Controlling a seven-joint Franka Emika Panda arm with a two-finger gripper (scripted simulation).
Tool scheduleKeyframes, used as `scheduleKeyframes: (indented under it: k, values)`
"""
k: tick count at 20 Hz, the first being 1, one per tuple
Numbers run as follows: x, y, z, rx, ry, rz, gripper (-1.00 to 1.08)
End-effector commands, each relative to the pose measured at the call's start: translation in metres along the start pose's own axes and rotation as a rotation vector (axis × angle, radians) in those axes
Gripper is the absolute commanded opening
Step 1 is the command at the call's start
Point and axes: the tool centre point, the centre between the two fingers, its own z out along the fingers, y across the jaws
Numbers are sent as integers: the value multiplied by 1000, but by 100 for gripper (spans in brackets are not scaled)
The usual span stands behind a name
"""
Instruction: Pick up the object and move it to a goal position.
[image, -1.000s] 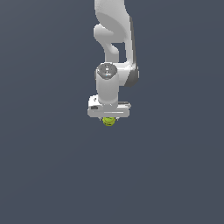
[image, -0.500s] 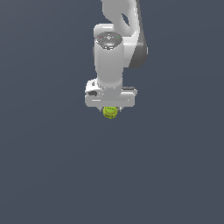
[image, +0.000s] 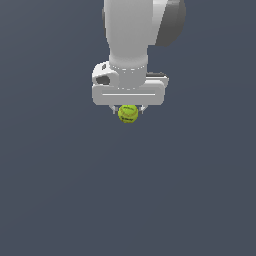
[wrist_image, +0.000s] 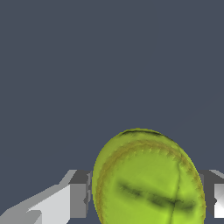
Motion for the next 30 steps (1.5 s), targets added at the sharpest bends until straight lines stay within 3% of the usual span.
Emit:
scheduleKeyframes:
  k: [1, 17, 30]
  values:
    - [5, -2, -26, 0, 1, 0, -100]
    - [34, -13, -139, 0, 0, 0, -100]
    - [47, -16, -181, 0, 0, 0, -100]
